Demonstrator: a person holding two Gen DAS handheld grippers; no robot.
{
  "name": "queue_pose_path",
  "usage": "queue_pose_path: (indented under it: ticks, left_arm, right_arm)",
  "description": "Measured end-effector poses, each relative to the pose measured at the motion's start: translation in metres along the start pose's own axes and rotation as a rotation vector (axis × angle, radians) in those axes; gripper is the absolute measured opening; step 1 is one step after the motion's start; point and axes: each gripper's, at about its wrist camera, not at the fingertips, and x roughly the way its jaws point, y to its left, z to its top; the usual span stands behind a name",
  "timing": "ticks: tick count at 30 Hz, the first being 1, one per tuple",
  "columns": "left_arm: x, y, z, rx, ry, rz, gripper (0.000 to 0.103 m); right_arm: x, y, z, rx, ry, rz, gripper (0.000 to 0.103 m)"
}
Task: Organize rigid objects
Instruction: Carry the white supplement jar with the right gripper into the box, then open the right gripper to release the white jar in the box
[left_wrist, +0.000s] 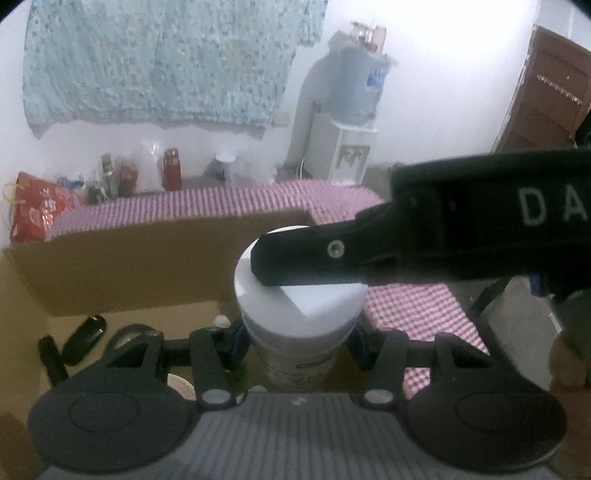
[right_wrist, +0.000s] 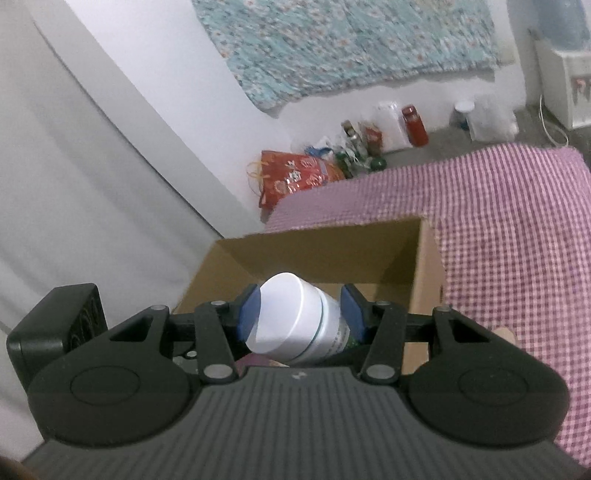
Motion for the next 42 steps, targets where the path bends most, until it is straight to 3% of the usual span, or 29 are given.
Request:
queue_pose_path:
  ticks: [11, 22, 31, 42]
  left_arm:
    - [0.019, 0.003, -0.009, -0.002, 0.083, 0.015, 0.054]
    - [0.009, 0.002, -0.010, 0.016, 0.076, 0.019, 0.056]
    - [-0.022, -0.006, -0.008, 0.042, -0.002, 0.042, 0.072]
    - [-0.096, -0.010, -0.019, 0.025, -0.111, 0.073, 0.088]
  right_arm:
    - [0.033, -0.026, -0.014, 0.039, 0.060, 0.011, 0.050]
    - [0.035, -0.021, -0.010, 0.033, 0.059, -0.012, 0.051]
    - [0.017, -0.013, -0.013, 0.035, 0.011, -0.013, 0.052]
    - [-0.040, 0.040, -0.026, -0.053, -0.104, -0.003, 0.058]
